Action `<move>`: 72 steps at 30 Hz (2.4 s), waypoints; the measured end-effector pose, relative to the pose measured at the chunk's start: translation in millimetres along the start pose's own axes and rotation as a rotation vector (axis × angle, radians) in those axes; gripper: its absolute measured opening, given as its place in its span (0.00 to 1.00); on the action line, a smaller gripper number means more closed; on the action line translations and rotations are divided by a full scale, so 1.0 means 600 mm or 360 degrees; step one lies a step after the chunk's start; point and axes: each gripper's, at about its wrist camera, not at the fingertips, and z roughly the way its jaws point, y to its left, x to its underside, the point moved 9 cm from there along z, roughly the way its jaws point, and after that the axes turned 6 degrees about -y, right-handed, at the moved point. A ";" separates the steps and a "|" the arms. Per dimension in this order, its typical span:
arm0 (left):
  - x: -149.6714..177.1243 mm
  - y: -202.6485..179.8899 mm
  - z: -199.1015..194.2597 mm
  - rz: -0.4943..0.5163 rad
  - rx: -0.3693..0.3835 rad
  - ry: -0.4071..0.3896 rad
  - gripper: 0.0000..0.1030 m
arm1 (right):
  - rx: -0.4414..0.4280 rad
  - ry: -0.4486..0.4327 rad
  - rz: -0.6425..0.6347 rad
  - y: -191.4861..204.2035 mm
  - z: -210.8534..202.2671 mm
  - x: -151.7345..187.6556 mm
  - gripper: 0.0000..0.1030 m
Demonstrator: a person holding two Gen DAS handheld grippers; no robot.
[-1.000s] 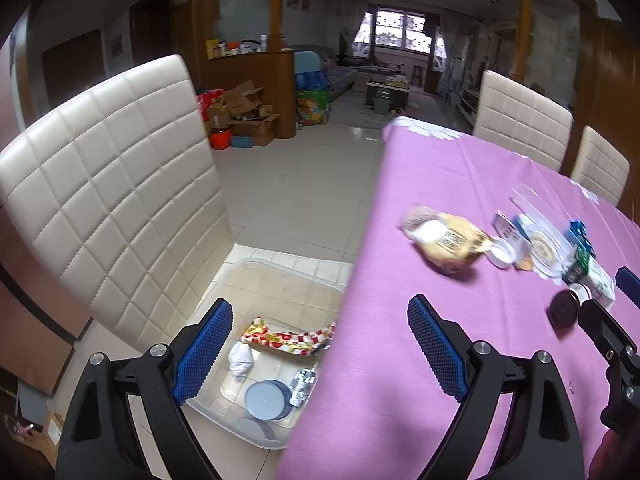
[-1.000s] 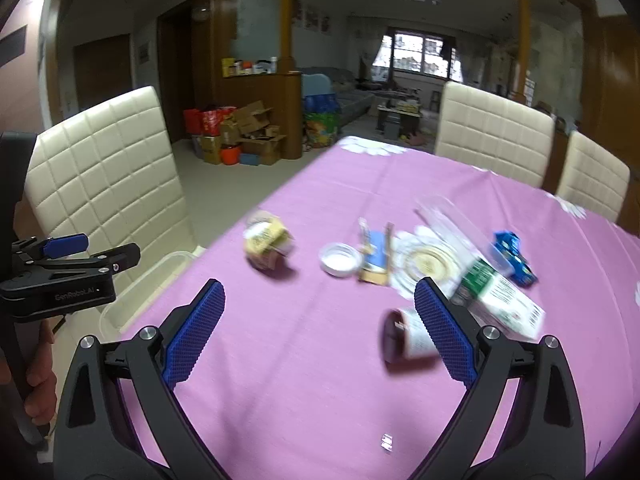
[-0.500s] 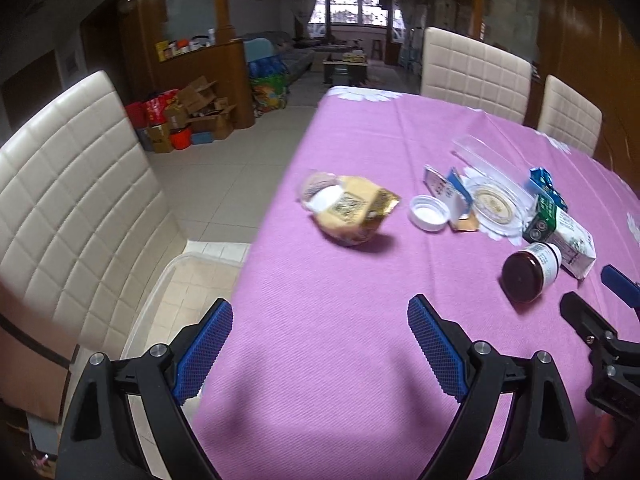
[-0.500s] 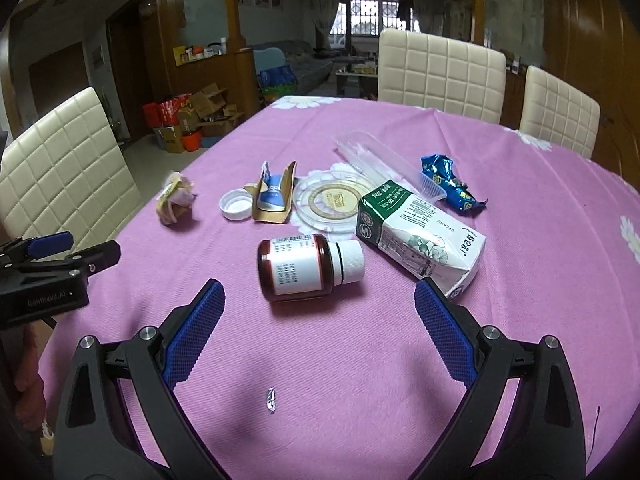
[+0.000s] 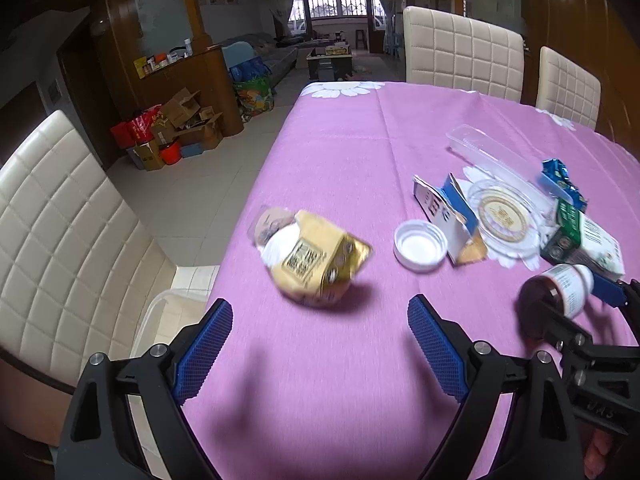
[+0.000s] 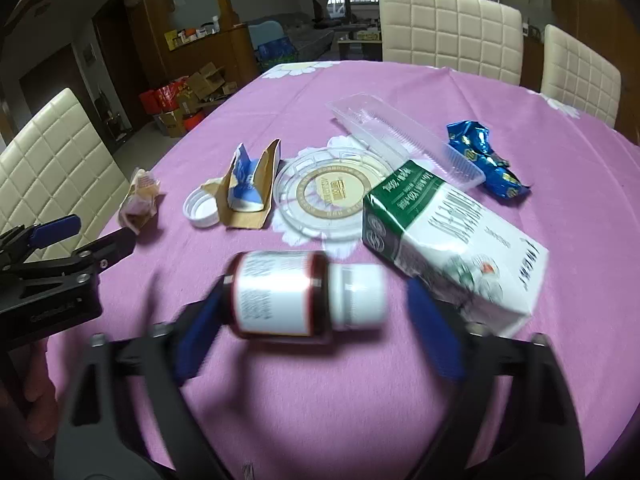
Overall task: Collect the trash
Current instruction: 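Grasp the brown medicine bottle with the right tool while the left tool grasps the gold bread bag, then carry the bread bag and medicine bottle over the clear bin and release both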
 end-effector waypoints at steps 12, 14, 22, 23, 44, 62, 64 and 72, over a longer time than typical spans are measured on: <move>-0.017 -0.007 0.061 0.0028 -0.0011 0.0060 0.85 | -0.0020 0.0003 0.0020 -0.005 0.023 -0.020 0.72; -0.017 -0.008 0.067 0.0031 -0.0013 0.0067 0.85 | -0.0027 0.0004 0.0026 -0.005 0.023 -0.020 0.72; -0.020 -0.019 0.069 0.0048 -0.0001 0.0035 0.71 | -0.0036 0.0004 0.0037 -0.006 0.024 -0.021 0.72; -0.019 -0.020 0.070 0.0050 0.0002 0.0038 0.66 | -0.0037 0.0004 0.0037 -0.005 0.024 -0.021 0.72; -0.033 -0.026 0.004 0.0102 0.0002 -0.0112 0.33 | -0.0009 -0.0035 -0.0020 0.009 0.002 -0.017 0.72; -0.001 0.041 -0.090 0.0006 -0.0050 -0.0211 0.33 | -0.0053 -0.0162 -0.0145 0.093 -0.075 -0.031 0.72; 0.005 0.057 -0.098 -0.0012 -0.0063 -0.0218 0.33 | -0.0063 -0.0169 -0.0169 0.108 -0.080 -0.030 0.72; 0.030 0.117 -0.118 -0.0083 -0.0110 -0.0222 0.33 | -0.0098 -0.0188 -0.0247 0.170 -0.090 -0.028 0.72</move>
